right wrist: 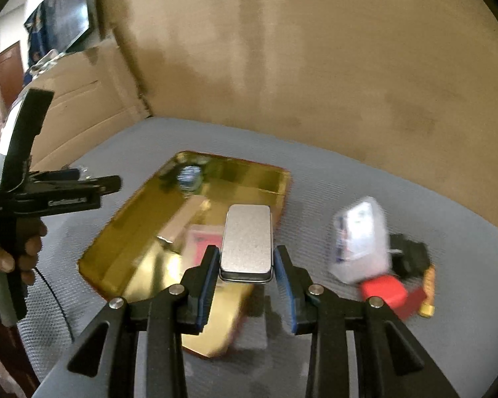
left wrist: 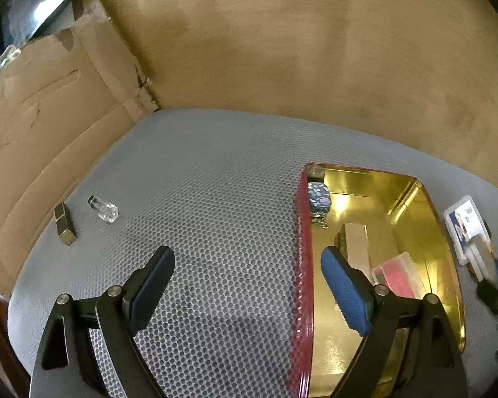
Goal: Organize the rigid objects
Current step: 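Lower the silver metal tin into the gold tray and open the right tool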
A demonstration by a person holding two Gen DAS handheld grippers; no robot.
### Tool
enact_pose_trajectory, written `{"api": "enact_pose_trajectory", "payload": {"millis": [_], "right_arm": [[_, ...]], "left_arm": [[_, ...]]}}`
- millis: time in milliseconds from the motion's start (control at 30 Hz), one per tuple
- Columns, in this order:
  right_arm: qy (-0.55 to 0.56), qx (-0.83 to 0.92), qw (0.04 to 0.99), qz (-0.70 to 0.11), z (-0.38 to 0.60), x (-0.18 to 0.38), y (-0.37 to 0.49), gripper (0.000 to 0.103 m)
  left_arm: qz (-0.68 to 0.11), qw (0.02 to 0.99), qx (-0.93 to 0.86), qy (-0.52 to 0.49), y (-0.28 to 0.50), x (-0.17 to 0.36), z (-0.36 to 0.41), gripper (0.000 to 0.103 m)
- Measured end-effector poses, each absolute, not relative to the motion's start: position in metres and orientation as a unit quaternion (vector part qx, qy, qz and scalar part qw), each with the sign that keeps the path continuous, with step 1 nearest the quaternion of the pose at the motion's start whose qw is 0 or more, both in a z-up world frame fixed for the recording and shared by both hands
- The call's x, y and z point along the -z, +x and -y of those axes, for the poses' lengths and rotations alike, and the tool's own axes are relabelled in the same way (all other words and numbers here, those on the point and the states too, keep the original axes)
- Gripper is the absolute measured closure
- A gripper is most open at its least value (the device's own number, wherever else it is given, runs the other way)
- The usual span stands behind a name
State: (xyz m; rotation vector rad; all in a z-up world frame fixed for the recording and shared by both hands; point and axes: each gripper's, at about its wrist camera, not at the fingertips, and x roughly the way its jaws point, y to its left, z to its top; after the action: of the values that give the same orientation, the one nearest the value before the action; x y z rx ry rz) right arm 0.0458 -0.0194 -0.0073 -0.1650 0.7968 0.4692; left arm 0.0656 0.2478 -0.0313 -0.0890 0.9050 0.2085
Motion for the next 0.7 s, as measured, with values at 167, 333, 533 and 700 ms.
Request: {"api": "enact_pose_trajectory", "payload": {"millis": [167,333,533,700], "right_arm": [[-0.09,-0.246,0.878,-0.401,-0.013,0.022,0.056,0.069],[-0.105,-0.253,0.866,-0.419,-0.032,0.038,0.063,0.069],[-0.106,-0.257,0.857,-0.433,-0.037,0.048,0.069,0.069],[-0.096,-0.252,0.859,-0.436,-0.033,0.05,0.07,0.068]], "left_arm": [[-0.439,0.891,-0.106,-0.051,0.067,0.032,-0.253,0.015],[-0.441,0.891,-0.102,-0.049,0.068,0.032,-0.252,0.015],[-0.443,0.889,-0.1,-0.05,0.069,0.033,-0.251,0.015],[-0.446,0.888,-0.098,-0.054,0.069,0.035,-0.252,0.015]]}}
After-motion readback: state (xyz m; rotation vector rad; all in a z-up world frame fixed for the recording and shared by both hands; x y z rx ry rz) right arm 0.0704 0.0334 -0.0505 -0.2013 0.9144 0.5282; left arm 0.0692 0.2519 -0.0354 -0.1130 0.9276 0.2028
